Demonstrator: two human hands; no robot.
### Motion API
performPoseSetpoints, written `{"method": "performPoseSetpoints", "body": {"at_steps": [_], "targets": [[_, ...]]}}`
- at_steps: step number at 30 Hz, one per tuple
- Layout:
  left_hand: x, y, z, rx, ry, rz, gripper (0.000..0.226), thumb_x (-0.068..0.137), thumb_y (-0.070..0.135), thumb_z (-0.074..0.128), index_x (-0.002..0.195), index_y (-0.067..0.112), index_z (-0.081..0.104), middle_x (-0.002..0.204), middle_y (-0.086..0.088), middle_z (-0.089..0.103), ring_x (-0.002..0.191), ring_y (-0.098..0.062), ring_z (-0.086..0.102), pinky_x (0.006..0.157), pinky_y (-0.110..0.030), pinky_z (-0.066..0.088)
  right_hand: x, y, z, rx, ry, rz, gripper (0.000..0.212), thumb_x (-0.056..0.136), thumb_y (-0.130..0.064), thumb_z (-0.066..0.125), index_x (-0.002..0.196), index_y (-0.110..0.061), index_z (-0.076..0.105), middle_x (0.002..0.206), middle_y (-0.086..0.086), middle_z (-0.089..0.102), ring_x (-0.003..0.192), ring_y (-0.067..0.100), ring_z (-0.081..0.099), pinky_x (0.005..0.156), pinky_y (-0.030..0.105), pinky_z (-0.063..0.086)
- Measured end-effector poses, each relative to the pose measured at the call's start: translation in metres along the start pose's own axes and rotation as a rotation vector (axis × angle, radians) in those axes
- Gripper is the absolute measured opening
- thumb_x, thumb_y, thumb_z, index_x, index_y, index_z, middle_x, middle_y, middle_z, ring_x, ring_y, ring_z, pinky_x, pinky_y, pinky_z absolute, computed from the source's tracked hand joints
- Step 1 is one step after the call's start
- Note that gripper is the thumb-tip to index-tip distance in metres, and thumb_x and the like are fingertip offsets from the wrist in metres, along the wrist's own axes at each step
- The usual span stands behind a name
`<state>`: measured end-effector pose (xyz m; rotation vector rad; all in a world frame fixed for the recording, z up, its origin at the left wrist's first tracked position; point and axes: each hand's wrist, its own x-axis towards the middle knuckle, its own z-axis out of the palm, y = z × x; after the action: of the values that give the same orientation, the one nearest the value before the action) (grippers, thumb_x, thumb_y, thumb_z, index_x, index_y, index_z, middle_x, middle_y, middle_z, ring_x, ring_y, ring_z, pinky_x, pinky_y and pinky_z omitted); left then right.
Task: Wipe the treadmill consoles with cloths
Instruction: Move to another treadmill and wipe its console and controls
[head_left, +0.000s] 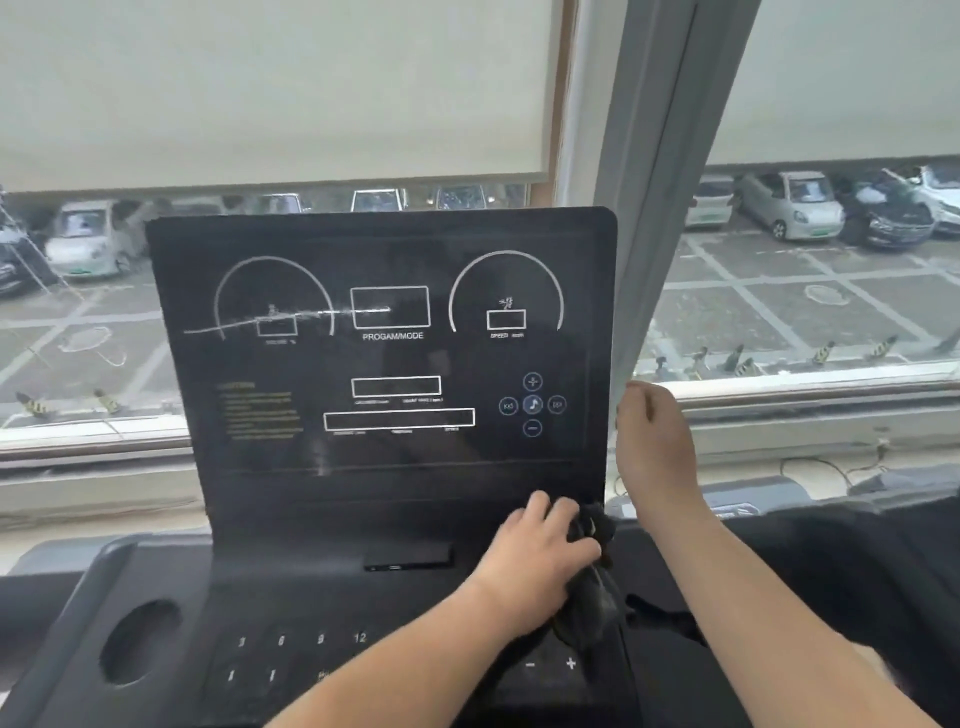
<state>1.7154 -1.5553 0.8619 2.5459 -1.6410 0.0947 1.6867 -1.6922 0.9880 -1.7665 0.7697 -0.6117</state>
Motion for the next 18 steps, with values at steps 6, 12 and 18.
{"method": "performPoseSetpoints", "body": {"at_steps": [6,12,18], "targets": [[-0.006,-0.038,-0.063,-0.064,0.285,-0.014,0.063,0.065,0.017,0.074,0.126,0.027,0.061,0.131,-0.013,0.054,0.105,-0.037,0.053,0.082,-0.044,0.055,-0.023,0.005,0.017,-0.037,0.012,-0.036,0.020,0.105,-0.029,0.047,0.101,-0.021,0.065,0.088,-0.002,0.067,0.086,0.014,0.062,0.068,0.025,0.042],[-0.011,-0.096,-0.100,-0.005,0.413,-0.247,0.054,0.068,0.014,0.075,0.119,0.029,0.068,0.126,-0.011,0.057,0.101,-0.037,0.052,0.075,-0.048,0.055,-0.044,-0.005,0.036,-0.036,0.010,-0.041,0.022,0.106,-0.026,0.046,0.100,-0.021,0.066,0.090,-0.003,0.066,0.086,0.008,0.060,0.066,0.019,0.038],[-0.061,-0.134,-0.094,0.060,0.428,-0.316,0.049,0.066,0.020,0.078,0.113,0.030,0.070,0.117,-0.009,0.058,0.095,-0.034,0.049,0.066,-0.042,0.053,-0.056,-0.010,0.062,-0.027,-0.116,-0.037,0.024,0.103,-0.022,0.049,0.091,-0.023,0.070,0.075,0.005,0.066,0.069,0.015,0.060,0.065,0.032,0.049]]}}
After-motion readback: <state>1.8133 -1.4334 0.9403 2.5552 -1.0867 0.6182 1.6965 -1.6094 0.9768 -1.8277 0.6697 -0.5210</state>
